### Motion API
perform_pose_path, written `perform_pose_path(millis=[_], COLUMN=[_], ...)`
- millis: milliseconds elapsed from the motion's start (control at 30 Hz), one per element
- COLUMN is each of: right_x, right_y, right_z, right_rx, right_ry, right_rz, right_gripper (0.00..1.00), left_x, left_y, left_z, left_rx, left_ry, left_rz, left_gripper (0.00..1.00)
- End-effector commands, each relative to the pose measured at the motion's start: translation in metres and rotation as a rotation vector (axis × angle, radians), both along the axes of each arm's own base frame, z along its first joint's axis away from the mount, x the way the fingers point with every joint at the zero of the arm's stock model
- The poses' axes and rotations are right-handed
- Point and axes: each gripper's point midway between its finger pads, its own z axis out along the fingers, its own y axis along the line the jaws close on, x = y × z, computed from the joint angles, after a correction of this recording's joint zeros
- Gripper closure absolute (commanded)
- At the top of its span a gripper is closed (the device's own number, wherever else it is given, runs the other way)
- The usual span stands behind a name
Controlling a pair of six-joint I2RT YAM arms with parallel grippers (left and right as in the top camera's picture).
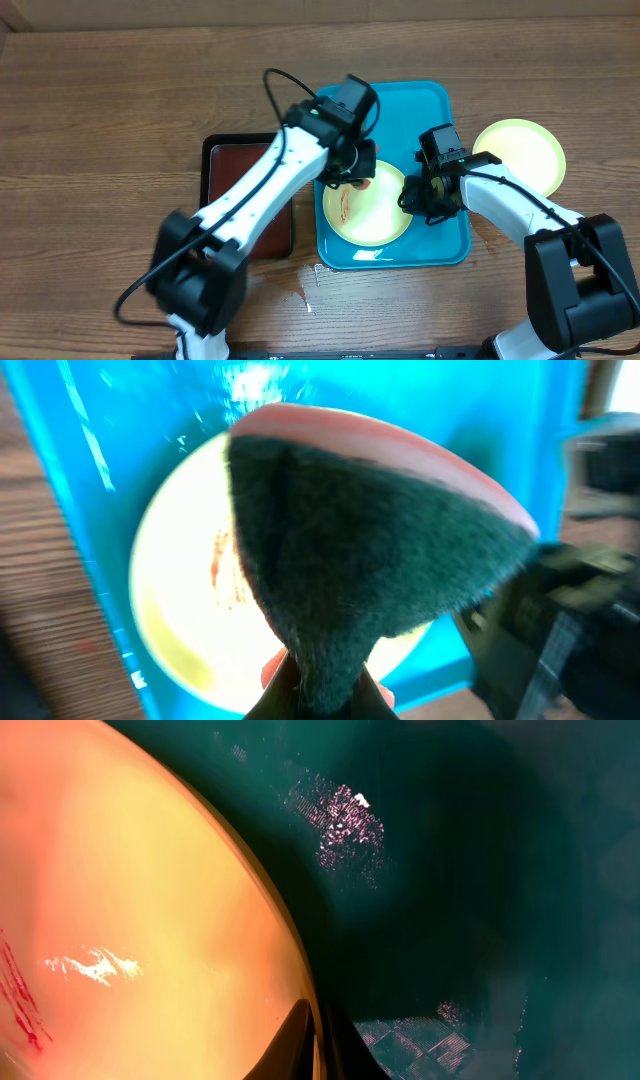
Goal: Clean dirty plates on tray and stack at the side
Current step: 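Carry the sponge with the left gripper onto the yellow plate, then scrub the yellow plate with the sponge while the right gripper holds it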
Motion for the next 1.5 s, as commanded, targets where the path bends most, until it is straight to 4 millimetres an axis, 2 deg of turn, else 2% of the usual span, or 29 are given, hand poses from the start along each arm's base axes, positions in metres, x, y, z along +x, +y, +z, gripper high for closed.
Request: perform_pose_path(millis=[0, 133, 333, 400, 567, 733, 833, 967, 1133, 1200, 1300, 1367, 1467], right_x=[0.001, 0.002, 0.002, 0.002, 0.001, 0.001, 0.002, 0.001, 0.001, 0.001, -0.001, -0.002, -0.003], right_y=[-0.006, -0.006, -0.006, -0.006, -0.006, -0.006, -0.005, -0.005, -0.006, -0.006, -0.006, -0.005, -0.005], right_z=[-0.002, -0.002, -0.002, -0.002, -0.002, -0.002, -0.002, -0.002, -0.002, -0.002, -0.003, -0.003, -0.003], right_rx=[-0.039, -0.038, -0.038, -0.038, -0.038, -0.038, -0.038, -0.038, -0.038, -0.038, -0.037, -0.032, -0.031], right_ry=[-0.010, -0.012, -0.012, -0.012, -0.011, -0.011, -0.011, -0.011, -0.011, -0.010, 0.003, 0.006, 0.010], right_rz=[-0.009, -0.009, -0.009, -0.009, -0.008, -0.008, -0.008, -0.008, -0.008, -0.009, -0.019, -0.018, -0.018], right_gripper=[0.95, 0.95, 0.95, 0.95, 0.95, 0.96, 0.96, 0.96, 0.96, 0.96, 0.96, 0.96, 0.96], left_x=[-0.009, -0.012, -0.020, -0.021, -0.014, -0.016, -0.016, -0.019, -0.039, -0.050, -0.062, -0.068, -0.069], left_y=[-0.007, -0.013, -0.005, 0.004, 0.042, 0.061, 0.055, 0.028, -0.026, -0.039, -0.046, -0.042, -0.011], left_z=[-0.041, -0.071, -0.105, -0.108, -0.110, -0.110, -0.110, -0.107, -0.090, -0.086, -0.087, -0.088, -0.098], left_rx=[0.005, 0.004, 0.065, 0.093, 0.197, 0.266, 0.240, 0.123, -0.136, -0.169, -0.153, -0.121, 0.050], left_ry=[0.132, 0.202, 0.283, 0.302, 0.317, 0.313, 0.303, 0.288, 0.348, 0.365, 0.380, 0.398, 0.417], left_rz=[0.052, 0.049, 0.077, 0.115, 0.196, 0.149, 0.097, -0.039, -0.165, -0.200, -0.226, -0.222, -0.137], left_gripper=[0.96, 0.96, 0.96, 0.96, 0.96, 0.96, 0.96, 0.96, 0.96, 0.96, 0.96, 0.96, 0.96])
